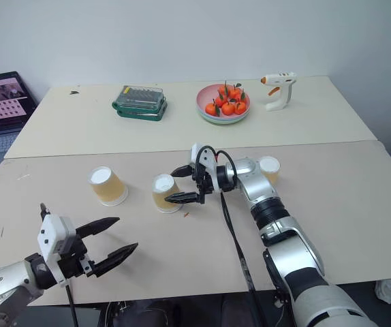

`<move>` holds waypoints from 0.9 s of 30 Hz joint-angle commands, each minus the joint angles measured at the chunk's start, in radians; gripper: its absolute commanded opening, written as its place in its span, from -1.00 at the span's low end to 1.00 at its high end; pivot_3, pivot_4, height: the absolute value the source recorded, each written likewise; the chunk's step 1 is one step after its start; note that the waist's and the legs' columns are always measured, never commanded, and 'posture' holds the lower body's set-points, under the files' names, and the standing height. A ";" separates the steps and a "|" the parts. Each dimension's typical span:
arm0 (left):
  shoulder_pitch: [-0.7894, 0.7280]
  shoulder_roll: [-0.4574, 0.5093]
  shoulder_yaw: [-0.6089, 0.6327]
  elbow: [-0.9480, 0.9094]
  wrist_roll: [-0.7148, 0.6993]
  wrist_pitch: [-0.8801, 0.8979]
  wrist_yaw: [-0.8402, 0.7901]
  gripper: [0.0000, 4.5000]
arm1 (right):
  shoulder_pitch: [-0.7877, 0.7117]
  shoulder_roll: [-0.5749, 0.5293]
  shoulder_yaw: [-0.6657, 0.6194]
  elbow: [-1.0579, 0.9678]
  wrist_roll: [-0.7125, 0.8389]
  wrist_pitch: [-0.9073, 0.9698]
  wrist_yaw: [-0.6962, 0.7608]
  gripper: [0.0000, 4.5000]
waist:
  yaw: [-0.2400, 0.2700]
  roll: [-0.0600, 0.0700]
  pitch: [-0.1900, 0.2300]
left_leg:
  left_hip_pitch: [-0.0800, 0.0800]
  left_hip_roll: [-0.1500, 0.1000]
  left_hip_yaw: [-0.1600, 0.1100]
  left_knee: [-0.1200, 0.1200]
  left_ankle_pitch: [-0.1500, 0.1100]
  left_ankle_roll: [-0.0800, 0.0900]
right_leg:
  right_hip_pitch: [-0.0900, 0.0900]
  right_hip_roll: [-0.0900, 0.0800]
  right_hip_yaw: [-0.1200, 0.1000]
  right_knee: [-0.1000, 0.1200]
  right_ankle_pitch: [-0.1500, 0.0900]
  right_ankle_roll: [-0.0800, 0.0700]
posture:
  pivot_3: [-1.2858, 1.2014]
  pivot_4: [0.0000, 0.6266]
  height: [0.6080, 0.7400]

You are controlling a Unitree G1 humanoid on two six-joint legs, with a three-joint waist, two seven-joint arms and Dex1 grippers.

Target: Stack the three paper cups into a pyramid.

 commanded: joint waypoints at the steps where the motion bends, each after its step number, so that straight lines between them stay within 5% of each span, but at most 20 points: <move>1: -0.032 0.007 -0.009 -0.003 -0.008 -0.020 -0.009 1.00 | -0.018 -0.004 -0.042 -0.034 0.016 0.013 0.001 0.98 | 0.000 0.000 0.000 | 0.000 0.000 0.000 0.000 0.000 0.000 | 0.000 0.000 0.000 0.000 0.000 0.000 | 0.03 -0.52 0.77; 8: -0.089 0.021 -0.044 0.027 -0.023 -0.002 -0.037 1.00 | 0.043 -0.074 -0.109 -0.208 0.104 0.177 0.038 0.98 | 0.001 0.000 0.000 | 0.000 0.000 0.000 0.000 0.000 0.000 | -0.001 0.000 0.000 0.007 0.000 0.000 | 0.03 -0.52 0.77; 14: -0.123 0.050 -0.051 0.054 -0.060 0.020 -0.081 1.00 | 0.226 -0.244 -0.216 -0.599 0.256 0.414 0.028 0.98 | 0.011 0.000 0.000 | -0.008 0.000 0.000 0.002 0.000 0.000 | -0.009 0.000 0.000 0.009 0.000 0.000 | 0.03 -0.52 0.77; 21: -0.184 0.136 -0.130 0.047 -0.074 0.031 -0.186 1.00 | 0.435 -0.447 -0.496 -0.911 0.425 0.597 -0.104 0.98 | 0.015 0.000 0.000 | -0.008 0.000 0.004 0.002 -0.003 0.004 | -0.012 -0.001 0.001 0.008 0.000 -0.001 | 0.03 -0.52 0.77; 27: -0.330 0.158 -0.178 0.118 -0.088 0.044 -0.233 1.00 | 0.594 -0.560 -0.713 -0.928 0.437 0.609 -0.207 0.98 | 0.033 -0.001 -0.001 | -0.008 0.000 0.007 0.003 -0.003 0.005 | -0.011 -0.001 0.001 0.009 0.000 -0.001 | 0.03 -0.52 0.77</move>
